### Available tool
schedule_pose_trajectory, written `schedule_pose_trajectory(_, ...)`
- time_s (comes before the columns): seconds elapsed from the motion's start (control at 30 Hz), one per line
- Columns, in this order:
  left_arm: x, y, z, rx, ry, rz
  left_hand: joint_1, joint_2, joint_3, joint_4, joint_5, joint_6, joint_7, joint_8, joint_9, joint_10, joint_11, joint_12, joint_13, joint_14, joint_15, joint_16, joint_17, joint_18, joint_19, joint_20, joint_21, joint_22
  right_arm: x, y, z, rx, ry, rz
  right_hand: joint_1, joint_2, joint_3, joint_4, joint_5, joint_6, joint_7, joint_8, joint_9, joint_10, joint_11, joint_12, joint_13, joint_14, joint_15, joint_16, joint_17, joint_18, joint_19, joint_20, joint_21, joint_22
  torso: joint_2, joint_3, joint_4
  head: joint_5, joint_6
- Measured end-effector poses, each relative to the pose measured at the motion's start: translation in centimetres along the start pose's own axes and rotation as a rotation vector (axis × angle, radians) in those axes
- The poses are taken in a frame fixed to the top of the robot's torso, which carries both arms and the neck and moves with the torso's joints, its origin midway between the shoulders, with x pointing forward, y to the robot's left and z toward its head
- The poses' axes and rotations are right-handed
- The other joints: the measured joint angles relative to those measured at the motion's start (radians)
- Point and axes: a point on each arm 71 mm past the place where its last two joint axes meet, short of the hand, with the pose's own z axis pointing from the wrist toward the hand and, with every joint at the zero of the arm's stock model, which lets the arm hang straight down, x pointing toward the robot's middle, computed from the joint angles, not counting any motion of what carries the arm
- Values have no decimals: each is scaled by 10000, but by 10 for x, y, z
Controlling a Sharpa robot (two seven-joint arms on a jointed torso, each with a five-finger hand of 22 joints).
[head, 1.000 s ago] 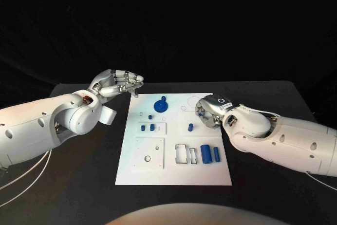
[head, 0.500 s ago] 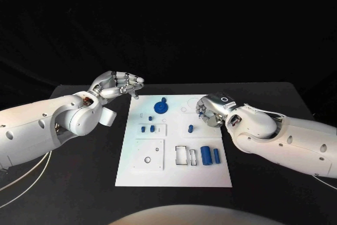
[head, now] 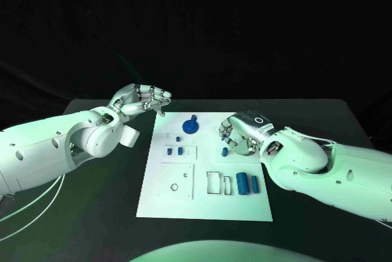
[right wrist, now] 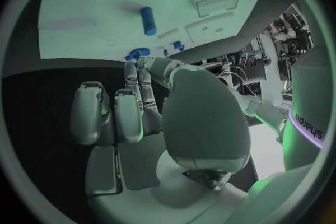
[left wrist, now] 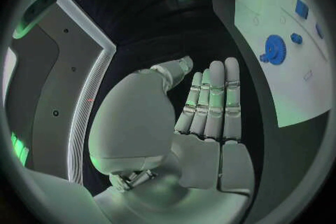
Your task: Assemble the parts on the task board
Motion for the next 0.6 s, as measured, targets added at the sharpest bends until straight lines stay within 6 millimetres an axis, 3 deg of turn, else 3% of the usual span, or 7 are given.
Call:
schedule_pose_trajectory(0.17,1,0,2,4,31,-10,41,40,0,0,0,0,0,0,0,-35,35,0,0,0,0,0,0,0,0,0,0,-11,2,26,2,-552,1,410,0,-1,-1,0,0,14,14,-1,-1,4,4,-9,5,0,0,0,-12,0,0,0,0,0,-3,-5,5,153,-13)
schedule_pose_trajectory(0.37,2,2,4,-6,25,-6,40,40,0,0,0,0,0,0,1,-35,35,0,0,0,0,0,1,-1,0,0,0,-11,8,51,6,-1072,104,835,-2,-2,-1,1,-2,14,14,-3,-3,5,5,-24,9,0,0,0,-20,-1,0,0,0,-1,-20,-29,8,476,-72)
schedule_pose_trajectory(0.6,2,4,8,-14,21,-5,40,40,0,0,0,0,0,1,1,-35,35,0,0,0,0,1,1,0,0,0,0,-10,36,71,5,-1333,591,1412,-15,-16,27,-27,-3,14,14,-11,7,6,6,-44,8,0,0,0,-35,0,-1,0,-1,-2,-24,-45,26,829,-139)
